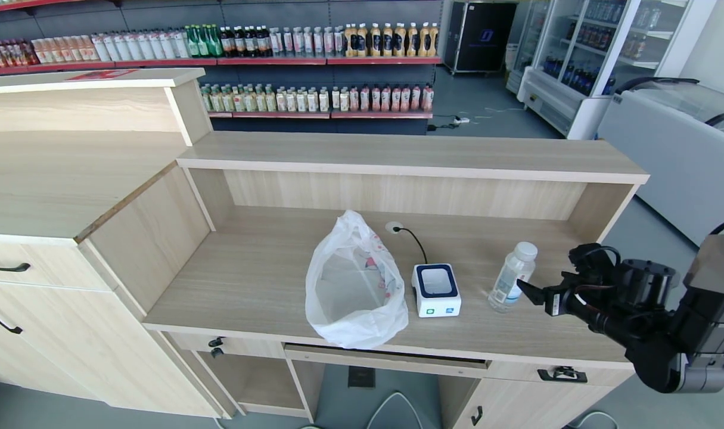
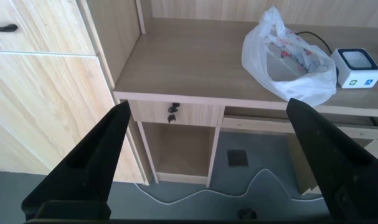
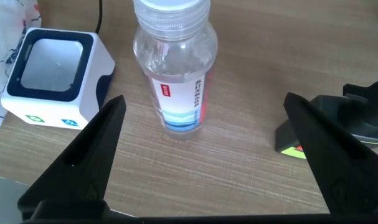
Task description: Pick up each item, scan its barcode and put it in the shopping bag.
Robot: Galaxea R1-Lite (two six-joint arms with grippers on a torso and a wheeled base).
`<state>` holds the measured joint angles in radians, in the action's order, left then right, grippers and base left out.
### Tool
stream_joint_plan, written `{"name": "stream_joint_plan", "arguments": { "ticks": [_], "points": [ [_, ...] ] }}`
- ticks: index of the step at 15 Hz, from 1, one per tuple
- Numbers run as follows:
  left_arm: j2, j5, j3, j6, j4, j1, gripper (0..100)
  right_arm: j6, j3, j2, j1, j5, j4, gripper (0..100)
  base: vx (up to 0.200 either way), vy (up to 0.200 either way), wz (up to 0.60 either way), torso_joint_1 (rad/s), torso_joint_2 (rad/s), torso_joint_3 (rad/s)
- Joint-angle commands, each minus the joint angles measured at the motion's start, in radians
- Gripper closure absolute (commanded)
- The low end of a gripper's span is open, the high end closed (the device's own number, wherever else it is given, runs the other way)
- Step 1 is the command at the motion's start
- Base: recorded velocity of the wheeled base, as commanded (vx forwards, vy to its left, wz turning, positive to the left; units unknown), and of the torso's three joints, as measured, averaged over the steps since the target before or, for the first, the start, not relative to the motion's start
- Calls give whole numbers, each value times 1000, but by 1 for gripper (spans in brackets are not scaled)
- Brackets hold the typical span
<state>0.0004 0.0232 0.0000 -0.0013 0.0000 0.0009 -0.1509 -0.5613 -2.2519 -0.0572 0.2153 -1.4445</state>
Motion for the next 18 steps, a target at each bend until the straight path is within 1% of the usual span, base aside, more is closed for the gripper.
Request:
{"name": "stream_joint_plan", "arguments": {
  "ticks": [1,8,9,12,18],
  "points": [
    [1,0,0,0,0,1,0,-3,-25,-41,19,-2,-4,0,0,0,0,0,0,0],
    [1,0,0,0,0,1,0,-19,-108,-115,37,-11,-7,0,0,0,0,0,0,0],
    [1,0,0,0,0,1,0,-18,-143,-129,48,-8,-2,0,0,0,0,0,0,0],
    [1,0,0,0,0,1,0,-16,-195,-160,66,-5,1,0,0,0,0,0,0,0],
    [1,0,0,0,0,1,0,-18,-244,-215,83,-5,-1,0,0,0,0,0,0,0]
  ]
}}
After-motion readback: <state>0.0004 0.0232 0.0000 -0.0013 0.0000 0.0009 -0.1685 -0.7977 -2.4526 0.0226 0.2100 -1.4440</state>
